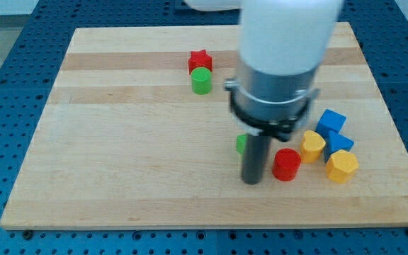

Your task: Push the green star close top to the red circle

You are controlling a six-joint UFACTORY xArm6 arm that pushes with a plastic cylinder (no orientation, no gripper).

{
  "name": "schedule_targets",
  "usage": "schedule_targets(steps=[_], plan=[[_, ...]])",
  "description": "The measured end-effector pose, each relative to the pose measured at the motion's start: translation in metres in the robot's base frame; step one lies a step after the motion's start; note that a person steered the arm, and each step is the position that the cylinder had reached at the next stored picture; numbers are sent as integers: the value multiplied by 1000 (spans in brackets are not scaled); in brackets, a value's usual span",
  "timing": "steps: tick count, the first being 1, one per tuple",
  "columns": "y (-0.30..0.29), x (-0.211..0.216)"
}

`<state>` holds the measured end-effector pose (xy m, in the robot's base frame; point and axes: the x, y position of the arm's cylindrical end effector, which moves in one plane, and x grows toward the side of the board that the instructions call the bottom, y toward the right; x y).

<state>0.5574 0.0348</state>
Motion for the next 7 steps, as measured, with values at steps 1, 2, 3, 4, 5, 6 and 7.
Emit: schedule_targets(steps=[1,2,3,4,5,6,7], plan=[[-57,1],[-59,-29],[-39,-61],[-28,-39],[1,-16],[2,-15],[-32,-18]])
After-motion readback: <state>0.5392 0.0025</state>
